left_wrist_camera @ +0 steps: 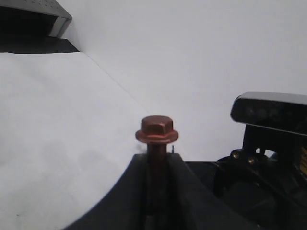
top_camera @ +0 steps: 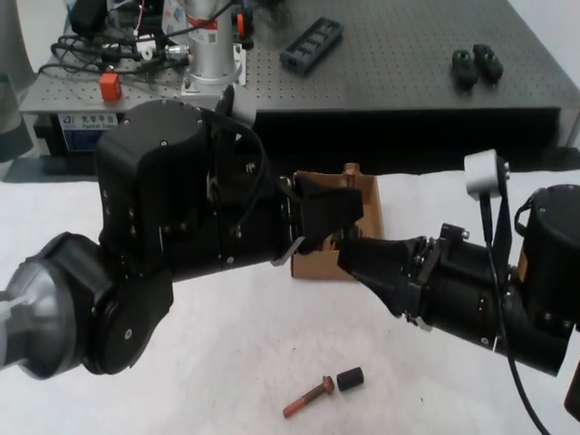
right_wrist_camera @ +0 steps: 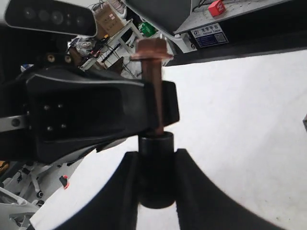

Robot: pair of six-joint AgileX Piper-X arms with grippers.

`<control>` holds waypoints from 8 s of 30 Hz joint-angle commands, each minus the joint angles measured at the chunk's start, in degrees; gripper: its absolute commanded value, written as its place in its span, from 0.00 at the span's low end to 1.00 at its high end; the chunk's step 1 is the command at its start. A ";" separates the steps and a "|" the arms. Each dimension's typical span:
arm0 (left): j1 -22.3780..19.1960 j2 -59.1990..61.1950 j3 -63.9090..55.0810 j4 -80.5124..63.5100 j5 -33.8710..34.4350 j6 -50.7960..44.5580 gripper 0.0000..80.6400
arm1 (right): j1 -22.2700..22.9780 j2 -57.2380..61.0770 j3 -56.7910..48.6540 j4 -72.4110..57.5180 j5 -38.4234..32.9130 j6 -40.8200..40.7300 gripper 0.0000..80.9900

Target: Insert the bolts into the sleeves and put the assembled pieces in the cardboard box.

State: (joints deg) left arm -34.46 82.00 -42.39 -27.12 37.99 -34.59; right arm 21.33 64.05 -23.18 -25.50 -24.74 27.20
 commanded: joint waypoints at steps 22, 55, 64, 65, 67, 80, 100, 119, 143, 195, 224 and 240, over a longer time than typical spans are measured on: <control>-4.26 14.80 -18.13 58.38 -19.75 43.43 0.43 | -11.84 49.63 -58.62 48.99 19.05 -24.46 0.04; -7.42 29.02 -27.79 65.43 -24.97 59.67 0.28 | -11.83 31.90 -48.50 67.09 14.78 -24.71 0.40; -7.52 28.31 -27.79 64.83 -27.64 57.58 0.01 | -11.26 22.71 -39.32 74.21 14.78 -28.50 0.40; -7.52 27.75 -27.79 64.83 -29.12 56.15 0.01 | -10.85 22.62 -38.91 75.33 14.78 -30.39 0.40; -7.20 26.16 -27.79 64.83 -31.53 53.08 0.01 | -9.26 23.33 -38.85 78.62 15.11 -34.44 0.40; 3.93 -1.69 -12.90 64.82 -32.23 38.07 0.01 | 3.54 34.67 -38.98 76.29 21.64 -56.95 0.40; 3.92 -24.47 1.59 65.32 -32.37 35.80 0.01 | 6.80 40.60 -39.11 69.40 27.68 -63.28 0.40; 3.92 -24.47 1.59 65.44 -19.54 32.94 0.01 | 6.34 41.53 -39.27 66.51 25.90 -57.13 0.04; 3.92 -7.68 13.09 -16.36 2.34 -12.28 0.01 | 2.42 -5.68 -1.19 31.39 -19.48 -14.80 0.04; 3.92 -5.12 13.43 -19.24 -3.12 -4.63 0.16 | -10.82 10.59 -12.91 12.79 0.09 -11.49 0.04; 3.92 -58.93 25.86 56.21 -51.67 11.50 0.01 | -10.76 49.67 -56.51 45.28 15.33 -19.03 0.44; 3.92 -66.61 27.24 62.55 -56.90 9.72 0.01 | -10.52 -18.68 2.73 30.90 14.07 -19.78 0.06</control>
State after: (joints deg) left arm -30.65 16.26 -15.19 36.35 -17.88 -24.11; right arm 10.80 56.66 -29.10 5.38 -10.04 7.49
